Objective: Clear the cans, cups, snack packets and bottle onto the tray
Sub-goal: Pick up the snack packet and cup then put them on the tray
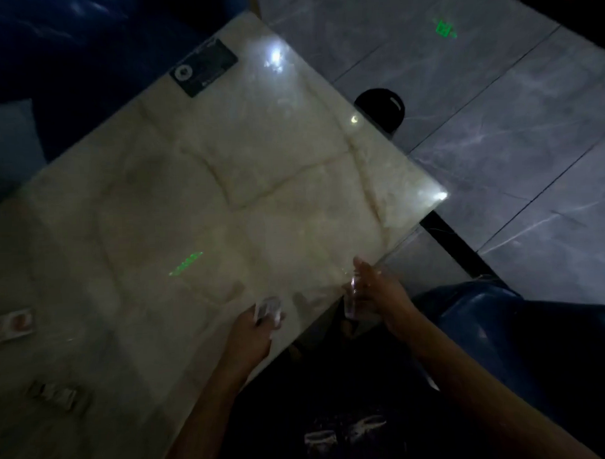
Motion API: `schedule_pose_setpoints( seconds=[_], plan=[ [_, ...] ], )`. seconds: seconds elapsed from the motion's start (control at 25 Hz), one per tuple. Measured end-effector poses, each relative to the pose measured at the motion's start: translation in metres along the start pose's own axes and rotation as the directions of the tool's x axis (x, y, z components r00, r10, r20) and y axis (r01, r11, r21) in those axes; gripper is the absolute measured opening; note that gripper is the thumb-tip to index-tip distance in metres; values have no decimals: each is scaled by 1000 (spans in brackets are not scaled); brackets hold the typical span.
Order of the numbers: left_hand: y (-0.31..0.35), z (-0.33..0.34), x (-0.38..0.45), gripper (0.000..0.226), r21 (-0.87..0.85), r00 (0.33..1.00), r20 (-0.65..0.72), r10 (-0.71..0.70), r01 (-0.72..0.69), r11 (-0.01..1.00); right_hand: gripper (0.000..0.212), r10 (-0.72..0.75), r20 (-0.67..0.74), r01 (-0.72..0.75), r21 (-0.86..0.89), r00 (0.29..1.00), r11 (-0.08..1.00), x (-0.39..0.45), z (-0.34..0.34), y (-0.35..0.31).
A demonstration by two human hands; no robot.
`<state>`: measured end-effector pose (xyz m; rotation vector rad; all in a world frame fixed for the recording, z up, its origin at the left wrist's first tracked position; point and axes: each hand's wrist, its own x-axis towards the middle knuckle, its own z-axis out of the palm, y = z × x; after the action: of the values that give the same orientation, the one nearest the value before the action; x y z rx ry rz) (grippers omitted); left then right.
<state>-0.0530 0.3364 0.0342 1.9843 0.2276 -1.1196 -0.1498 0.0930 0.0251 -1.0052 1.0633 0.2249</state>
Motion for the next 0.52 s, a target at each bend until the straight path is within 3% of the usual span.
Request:
schedule_pose_setpoints(
  seconds=[0.12, 0.24, 0.36, 0.44, 0.52],
  plan=[
    [-18, -9, -3, 31, 7, 990, -35, -134, 134, 991, 47, -62, -37, 65, 91, 997, 994, 21, -38, -42],
    [-20, -17, 4, 30, 11, 981, -36, -189, 190, 982, 46, -145, -113, 150, 32, 983, 988, 22, -66, -43],
    [10, -1, 27, 18, 68, 995, 18, -100, 98, 993, 39, -142, -134, 148, 34, 981, 988, 5, -91, -13],
    [42, 22, 41, 19, 115, 997, 71, -32, 24, 993, 43, -55, -175, 70, 81, 983, 994, -7, -106, 11],
    [80, 47, 55, 24, 121, 994, 108, 31, -44, 992, 47, 8, -300, 25, 108, 954, 994, -13, -124, 24]
  ],
)
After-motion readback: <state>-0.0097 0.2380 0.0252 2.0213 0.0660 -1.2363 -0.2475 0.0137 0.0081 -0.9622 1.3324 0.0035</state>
